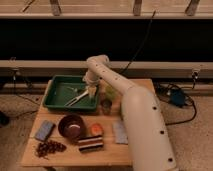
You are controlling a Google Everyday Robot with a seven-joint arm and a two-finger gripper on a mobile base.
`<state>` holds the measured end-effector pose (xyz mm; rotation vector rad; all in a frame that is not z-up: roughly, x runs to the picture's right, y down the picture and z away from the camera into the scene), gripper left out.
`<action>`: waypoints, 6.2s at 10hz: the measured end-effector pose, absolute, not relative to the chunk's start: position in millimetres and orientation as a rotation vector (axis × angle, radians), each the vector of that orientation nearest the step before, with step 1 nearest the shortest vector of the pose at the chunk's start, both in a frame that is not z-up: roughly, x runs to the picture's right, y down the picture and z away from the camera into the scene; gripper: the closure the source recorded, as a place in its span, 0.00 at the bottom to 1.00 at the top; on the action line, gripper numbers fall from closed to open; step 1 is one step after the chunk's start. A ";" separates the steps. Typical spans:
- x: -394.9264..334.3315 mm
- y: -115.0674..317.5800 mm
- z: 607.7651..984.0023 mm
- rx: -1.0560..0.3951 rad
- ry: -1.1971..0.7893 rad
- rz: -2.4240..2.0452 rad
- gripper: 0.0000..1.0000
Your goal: Place brush in metal cup
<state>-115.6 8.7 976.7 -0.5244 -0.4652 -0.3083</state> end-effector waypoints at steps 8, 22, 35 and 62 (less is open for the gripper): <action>-116.0 8.9 976.7 -0.524 -0.474 -0.312 0.20; -106.7 2.1 986.8 -0.561 -0.355 -0.292 0.95; -120.5 -28.7 869.2 -0.414 -0.330 -0.403 1.00; 39.4 52.7 809.7 -0.414 -0.245 0.095 0.56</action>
